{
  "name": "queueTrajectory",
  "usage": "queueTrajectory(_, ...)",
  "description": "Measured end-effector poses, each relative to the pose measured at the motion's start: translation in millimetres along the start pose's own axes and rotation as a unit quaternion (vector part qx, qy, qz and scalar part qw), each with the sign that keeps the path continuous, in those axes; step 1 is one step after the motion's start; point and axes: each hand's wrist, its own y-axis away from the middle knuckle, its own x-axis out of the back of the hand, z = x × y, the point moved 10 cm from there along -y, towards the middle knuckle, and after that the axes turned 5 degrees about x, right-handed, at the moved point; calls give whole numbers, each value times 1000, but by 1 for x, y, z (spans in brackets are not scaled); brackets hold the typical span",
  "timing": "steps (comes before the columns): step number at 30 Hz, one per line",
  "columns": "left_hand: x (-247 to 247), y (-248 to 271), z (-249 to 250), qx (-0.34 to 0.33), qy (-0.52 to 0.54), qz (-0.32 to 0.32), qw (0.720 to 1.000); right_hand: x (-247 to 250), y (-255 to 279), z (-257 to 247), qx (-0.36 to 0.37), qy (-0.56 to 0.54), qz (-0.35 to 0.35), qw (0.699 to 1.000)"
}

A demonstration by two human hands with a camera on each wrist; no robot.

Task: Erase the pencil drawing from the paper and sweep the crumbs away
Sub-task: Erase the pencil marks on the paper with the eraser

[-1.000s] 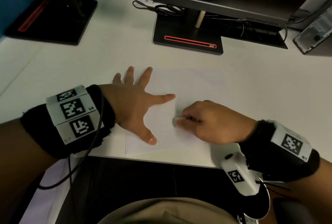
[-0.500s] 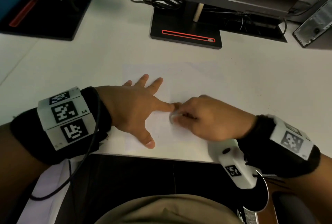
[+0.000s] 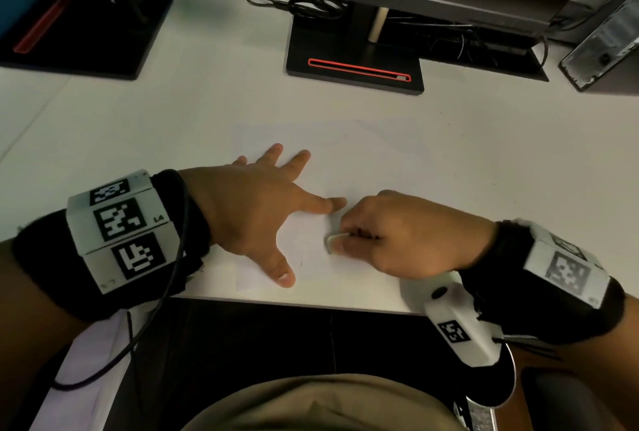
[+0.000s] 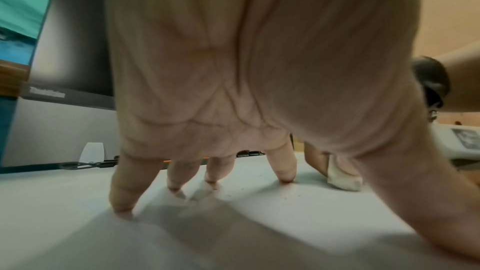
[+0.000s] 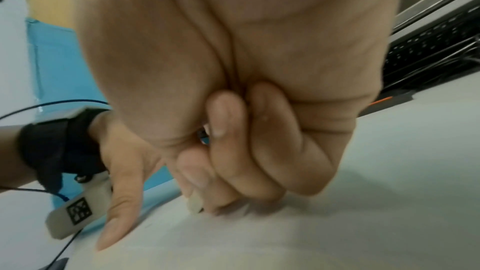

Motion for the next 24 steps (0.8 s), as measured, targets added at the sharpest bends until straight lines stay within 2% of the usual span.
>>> queueTrajectory(2, 0, 0, 0, 1, 1, -3, 1000, 1, 2, -1, -3, 7, 12, 1000)
queueTrajectory(6, 1, 1, 1, 0, -1, -3, 1000, -8, 4, -7, 5, -3, -19, 1000)
queueTrajectory(9, 0, 2, 0, -1, 4, -4, 1000, 6, 2, 4, -4, -2, 11, 1000)
queueTrajectory(13, 0, 2, 1, -1, 0, -1, 1000, -13, 5, -9, 9, 0, -41, 999)
queueTrajectory(17, 0, 1, 0, -4, 5, -2, 1000, 4, 5, 13, -25, 0, -8, 1000)
queueTrajectory(21, -1, 1, 0, -6, 6, -2, 1000, -7, 10, 7, -17, 1, -38, 999)
queueTrajectory(24, 0, 1, 0, -6, 8, 0, 1000, 6, 11, 23, -42, 5, -10, 999)
